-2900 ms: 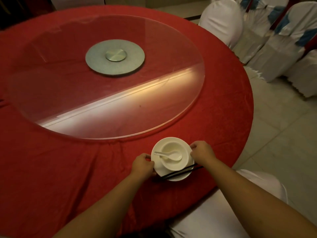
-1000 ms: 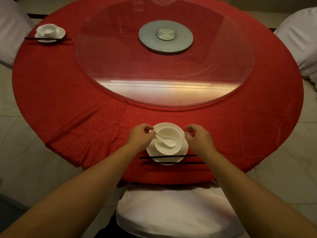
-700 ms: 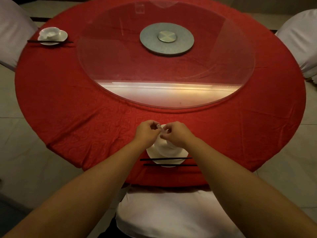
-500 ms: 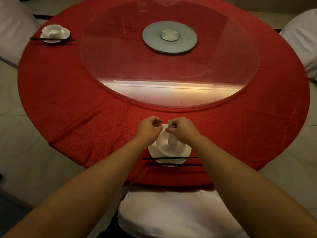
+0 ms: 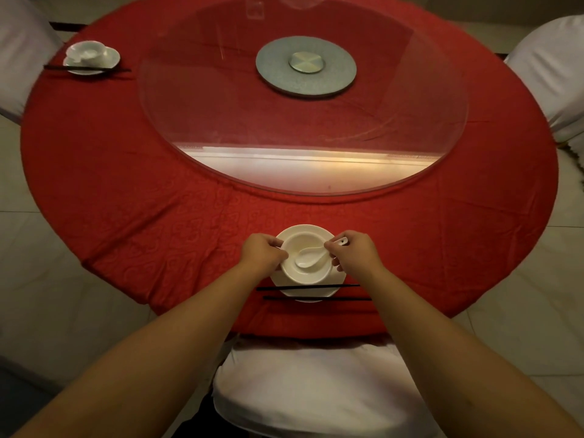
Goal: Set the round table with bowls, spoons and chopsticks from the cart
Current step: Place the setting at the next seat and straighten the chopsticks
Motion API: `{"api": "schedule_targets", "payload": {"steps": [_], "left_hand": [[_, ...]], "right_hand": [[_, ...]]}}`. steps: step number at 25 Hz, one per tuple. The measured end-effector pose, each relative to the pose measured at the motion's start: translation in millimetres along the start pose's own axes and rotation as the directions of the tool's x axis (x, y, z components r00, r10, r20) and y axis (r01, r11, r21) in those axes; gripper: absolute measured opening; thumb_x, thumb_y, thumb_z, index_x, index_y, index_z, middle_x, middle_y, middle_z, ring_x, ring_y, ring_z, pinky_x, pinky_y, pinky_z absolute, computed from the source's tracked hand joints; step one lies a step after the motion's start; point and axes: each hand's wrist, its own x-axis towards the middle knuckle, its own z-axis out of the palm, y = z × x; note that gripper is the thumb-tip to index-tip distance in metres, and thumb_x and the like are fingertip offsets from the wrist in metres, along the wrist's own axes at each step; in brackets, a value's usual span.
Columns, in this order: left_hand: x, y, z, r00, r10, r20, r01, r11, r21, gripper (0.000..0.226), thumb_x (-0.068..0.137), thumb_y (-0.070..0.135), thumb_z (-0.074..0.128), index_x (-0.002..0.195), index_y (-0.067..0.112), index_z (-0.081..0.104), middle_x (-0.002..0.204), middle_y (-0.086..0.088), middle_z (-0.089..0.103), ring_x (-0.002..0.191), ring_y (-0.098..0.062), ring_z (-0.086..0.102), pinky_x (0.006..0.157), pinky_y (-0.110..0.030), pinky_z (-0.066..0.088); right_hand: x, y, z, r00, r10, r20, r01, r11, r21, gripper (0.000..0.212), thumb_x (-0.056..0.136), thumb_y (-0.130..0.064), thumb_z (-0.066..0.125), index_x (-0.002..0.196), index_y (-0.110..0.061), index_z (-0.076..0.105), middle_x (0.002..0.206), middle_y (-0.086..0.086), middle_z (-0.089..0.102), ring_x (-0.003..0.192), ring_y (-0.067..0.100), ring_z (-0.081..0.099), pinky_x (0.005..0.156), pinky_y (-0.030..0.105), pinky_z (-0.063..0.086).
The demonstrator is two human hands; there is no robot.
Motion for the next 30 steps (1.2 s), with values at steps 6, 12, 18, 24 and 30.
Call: {"api": "schedule_targets", "payload": {"steps": [6,12,18,24,30], "left_hand": [[-3.9,-2.1,-2.0,1.0,-0.01,-0.011,0.01,1.0,-0.005,0.025,0.077,0.0,0.075,0.101,0.006,0.079,0.085,-0.014,0.077,0.06,-0.019,0.069,0.057,-0.027,0.058],[-8.2,-16.0,-9.7,0.995,0.067,-0.069,-0.06,0.993,0.097,0.023,0.087,0.03,0.072,0.099,0.012,0.079,0.093,-0.005,0.078,0.086,-0.023,0.072,0.078,-0.035,0.057],[-35.8,-63.5,-22.2,0.985,-0.174,-0.016,0.173,0.983,-0.068,0.01,0.085,0.027,0.076,0.082,0.018,0.078,0.078,-0.007,0.076,0.081,-0.031,0.075,0.079,-0.042,0.063],[-55.9,-64.8,-12.2,0.952,-0.267,0.152,0.304,0.893,-0.333,0.004,0.086,0.008,0.077,0.089,0.01,0.077,0.097,-0.019,0.076,0.079,-0.026,0.076,0.065,-0.024,0.063],[-66.2,-59.1,-3.7,0.916,-0.333,0.225,0.402,0.745,-0.532,0.008,0.084,-0.011,0.071,0.092,-0.009,0.072,0.102,-0.025,0.07,0.086,-0.03,0.072,0.055,-0.02,0.061]], "right_hand": [[-1.4,6.1,11.1,0.994,0.106,-0.035,-0.106,0.994,0.007,0.013,0.084,-0.016,0.076,0.087,-0.008,0.066,0.068,0.012,0.07,0.051,0.022,0.063,0.052,0.036,0.055],[-16.0,1.9,0.7,0.988,0.102,-0.116,-0.109,0.992,-0.058,0.034,0.079,-0.041,0.077,0.096,-0.016,0.061,0.093,0.009,0.073,0.082,0.032,0.072,0.077,0.049,0.061],[-85.0,27.8,-21.6,0.873,0.456,0.171,-0.487,0.825,0.288,0.023,0.093,-0.025,0.068,0.084,-0.004,0.066,0.056,0.009,0.066,0.037,0.014,0.058,0.039,0.024,0.05],[-88.7,56.6,-7.2,0.744,0.575,0.34,-0.665,0.588,0.46,0.014,0.097,-0.012,0.065,0.103,0.0,0.062,0.097,0.021,0.066,0.079,0.029,0.067,0.062,0.033,0.06],[-62.1,63.2,-4.4,0.777,0.544,0.316,-0.602,0.495,0.627,0.014,0.089,-0.01,0.074,0.098,-0.003,0.066,0.109,0.023,0.063,0.092,0.03,0.067,0.063,0.032,0.059]]}}
